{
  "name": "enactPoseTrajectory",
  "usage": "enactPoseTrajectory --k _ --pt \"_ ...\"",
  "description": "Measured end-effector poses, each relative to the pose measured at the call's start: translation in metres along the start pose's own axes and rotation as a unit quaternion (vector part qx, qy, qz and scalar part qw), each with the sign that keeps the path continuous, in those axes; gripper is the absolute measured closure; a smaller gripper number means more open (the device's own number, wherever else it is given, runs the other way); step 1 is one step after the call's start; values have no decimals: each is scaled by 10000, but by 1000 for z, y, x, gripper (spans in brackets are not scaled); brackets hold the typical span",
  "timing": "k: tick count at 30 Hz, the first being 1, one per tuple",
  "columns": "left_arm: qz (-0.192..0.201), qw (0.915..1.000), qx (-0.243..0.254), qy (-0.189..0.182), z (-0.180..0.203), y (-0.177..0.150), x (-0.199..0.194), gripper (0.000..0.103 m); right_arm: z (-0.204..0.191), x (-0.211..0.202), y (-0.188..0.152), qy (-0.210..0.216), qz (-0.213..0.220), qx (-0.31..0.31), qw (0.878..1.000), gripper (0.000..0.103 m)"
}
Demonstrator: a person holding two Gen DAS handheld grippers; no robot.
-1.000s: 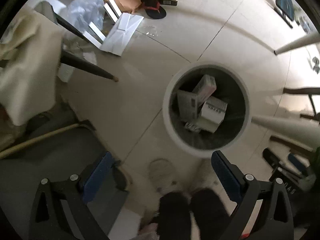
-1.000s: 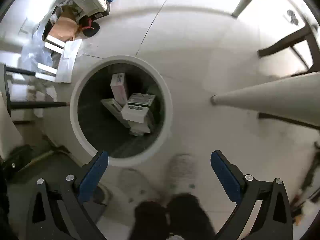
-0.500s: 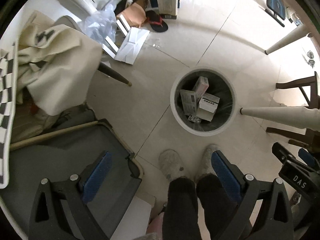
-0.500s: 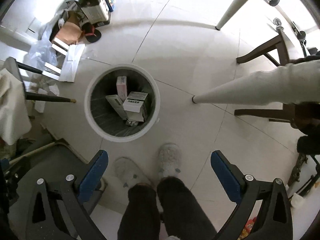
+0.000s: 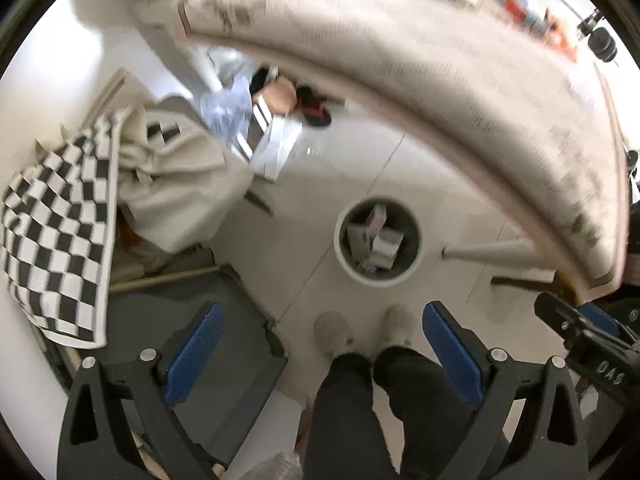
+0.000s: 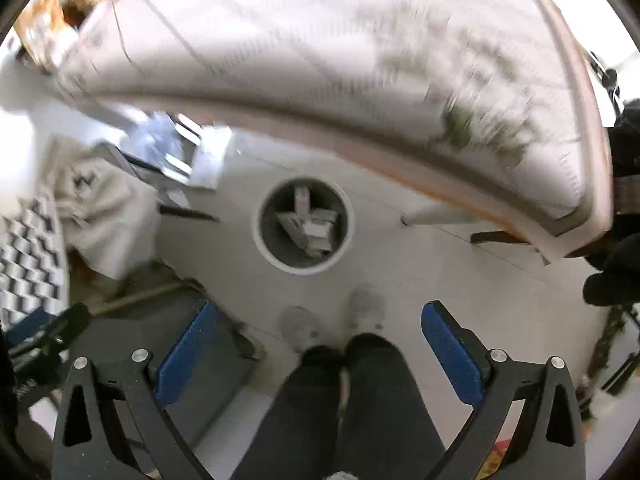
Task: Collect trash
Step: 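Swing both tools back over the table, then grasp the clear blister pack with right tool while left tool grasps the white leaflet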
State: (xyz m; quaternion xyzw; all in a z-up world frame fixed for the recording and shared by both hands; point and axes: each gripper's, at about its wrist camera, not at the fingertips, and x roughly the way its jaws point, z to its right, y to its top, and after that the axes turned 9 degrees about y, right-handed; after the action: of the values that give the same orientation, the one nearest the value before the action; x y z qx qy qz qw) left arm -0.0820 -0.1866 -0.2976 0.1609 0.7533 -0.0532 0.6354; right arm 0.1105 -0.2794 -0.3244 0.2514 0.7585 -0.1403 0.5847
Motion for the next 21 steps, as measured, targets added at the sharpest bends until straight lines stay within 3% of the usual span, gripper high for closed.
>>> enactPoseTrajectory --k 6,10,15,19,21 --pt "383 9993 1 44 25 52 -46 1 11 -81 60 239 596 404 9971 0" --pt "485 9988 -63 94 53 100 -55 1 42 -103 117 110 709 686 9951 0" --pt "484 9976 -212 446 104 165 -44 0 116 -98 209 -58 631 1177 9910 0" --pt "59 9971 -439 614 137 209 -14 0 178 -64 280 89 557 1988 9784 0" --pt "-121 9962 -460 726 152 226 -1 0 190 -49 302 66 571 2198 9738 0"
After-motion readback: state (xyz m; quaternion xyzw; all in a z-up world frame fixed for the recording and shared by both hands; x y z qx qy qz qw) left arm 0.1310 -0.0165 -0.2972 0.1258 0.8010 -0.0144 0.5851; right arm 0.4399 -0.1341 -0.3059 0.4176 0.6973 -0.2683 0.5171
